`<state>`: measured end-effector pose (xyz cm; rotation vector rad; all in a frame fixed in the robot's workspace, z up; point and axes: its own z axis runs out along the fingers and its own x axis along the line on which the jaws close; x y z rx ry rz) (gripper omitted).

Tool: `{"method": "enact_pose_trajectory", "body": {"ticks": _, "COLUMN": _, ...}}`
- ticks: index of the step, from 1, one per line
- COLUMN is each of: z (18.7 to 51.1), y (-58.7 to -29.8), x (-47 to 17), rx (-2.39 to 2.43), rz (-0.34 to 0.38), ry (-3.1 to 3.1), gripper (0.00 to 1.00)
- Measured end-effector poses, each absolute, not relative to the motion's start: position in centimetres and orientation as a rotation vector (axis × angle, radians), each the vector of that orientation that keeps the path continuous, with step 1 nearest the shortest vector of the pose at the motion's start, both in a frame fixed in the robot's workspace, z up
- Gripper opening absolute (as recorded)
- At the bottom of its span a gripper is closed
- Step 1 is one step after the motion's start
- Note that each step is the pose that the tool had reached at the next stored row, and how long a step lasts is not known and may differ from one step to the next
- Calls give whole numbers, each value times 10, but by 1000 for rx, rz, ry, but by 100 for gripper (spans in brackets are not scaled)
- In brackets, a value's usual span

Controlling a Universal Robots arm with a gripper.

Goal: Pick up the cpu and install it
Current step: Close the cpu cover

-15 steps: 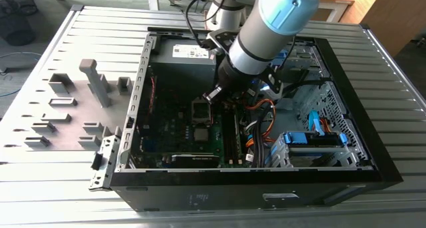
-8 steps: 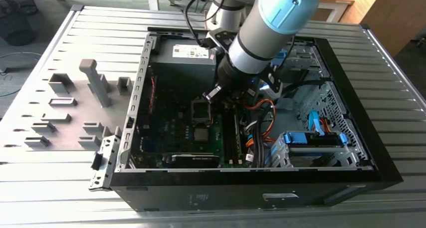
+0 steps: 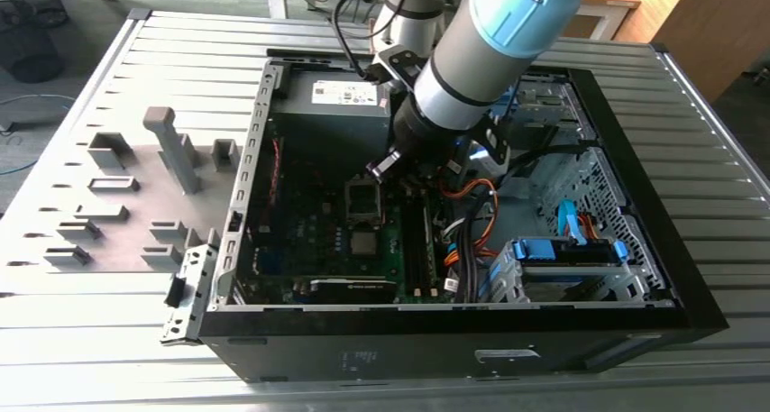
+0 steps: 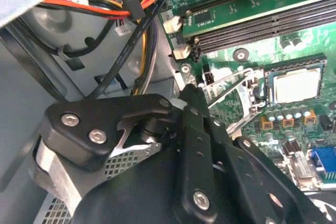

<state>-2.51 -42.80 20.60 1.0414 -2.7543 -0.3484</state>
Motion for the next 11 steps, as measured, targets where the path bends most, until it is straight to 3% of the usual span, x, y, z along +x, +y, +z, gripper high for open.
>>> {"method": "enact_pose_trajectory", "body": {"ticks": 11, "z": 206, "y": -436, "x": -25, "rx": 1042, "rz": -351, "ry": -2755, "gripper": 11}}
